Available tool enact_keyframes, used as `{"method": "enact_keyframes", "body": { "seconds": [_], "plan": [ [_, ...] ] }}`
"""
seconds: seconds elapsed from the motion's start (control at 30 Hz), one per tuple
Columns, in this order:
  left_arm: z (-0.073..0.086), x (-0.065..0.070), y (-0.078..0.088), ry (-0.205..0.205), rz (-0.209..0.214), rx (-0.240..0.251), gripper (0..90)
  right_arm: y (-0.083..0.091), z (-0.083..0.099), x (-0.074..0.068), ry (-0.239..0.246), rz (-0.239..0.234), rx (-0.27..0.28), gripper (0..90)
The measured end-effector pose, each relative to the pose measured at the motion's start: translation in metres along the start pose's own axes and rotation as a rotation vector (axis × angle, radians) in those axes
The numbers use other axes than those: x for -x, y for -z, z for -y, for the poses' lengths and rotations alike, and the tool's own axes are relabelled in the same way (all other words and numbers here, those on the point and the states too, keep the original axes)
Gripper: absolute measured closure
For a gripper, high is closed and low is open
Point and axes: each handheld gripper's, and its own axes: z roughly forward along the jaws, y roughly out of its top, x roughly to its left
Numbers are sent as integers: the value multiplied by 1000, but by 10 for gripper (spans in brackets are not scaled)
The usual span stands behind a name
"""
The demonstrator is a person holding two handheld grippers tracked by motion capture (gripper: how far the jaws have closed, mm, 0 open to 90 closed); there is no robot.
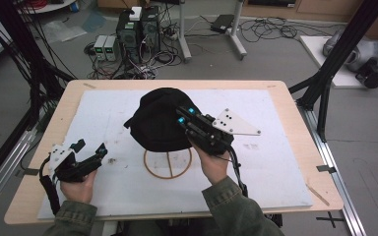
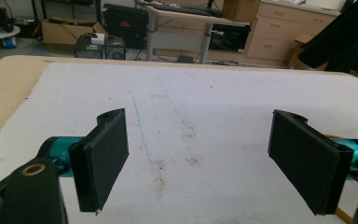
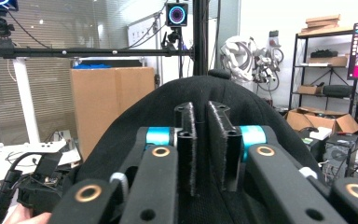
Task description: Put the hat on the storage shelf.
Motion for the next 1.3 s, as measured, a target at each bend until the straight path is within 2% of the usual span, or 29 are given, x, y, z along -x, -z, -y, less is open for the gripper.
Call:
{"method": "enact_keyframes", "body": {
  "seconds": [0.1,0.13,0.2,0.27,0.37,0.5,0.53,0.57,0.63,0.67,0.8,0.83,1.0,1.07,1.2,1.3],
  "plan": [
    [0,0,0,0,0,1,202,0,0,0,3,-1,-4,757],
    [0,0,0,0,1,0,202,0,0,0,0,-4,-8,705],
    [0,1,0,0,2,2,202,1,0,0,0,-4,-9,682],
    [0,1,0,1,2,3,202,0,0,0,5,-15,-6,582],
    [0,1,0,1,1,0,202,0,0,-1,8,-17,-2,527],
    [0,0,0,1,2,2,202,0,0,0,10,8,-3,348],
    [0,0,0,1,2,2,202,0,0,0,10,8,-3,348],
    [0,0,0,1,2,2,202,1,0,0,11,22,1,295],
    [0,0,0,1,2,3,202,2,0,1,10,31,5,278],
    [0,1,0,2,2,5,202,2,-1,3,12,38,1,228],
    [0,1,1,2,2,8,202,3,0,6,11,60,-17,206],
    [0,1,1,1,2,8,202,6,0,7,28,76,-23,199],
    [0,1,0,2,2,7,203,9,1,9,27,87,-41,192],
    [0,1,0,2,2,7,204,14,2,13,39,109,-53,186],
    [0,2,0,-3,2,5,204,20,4,16,44,116,-67,179],
    [0,2,-1,1,5,4,206,32,7,26,35,131,-72,179]
  ]
}}
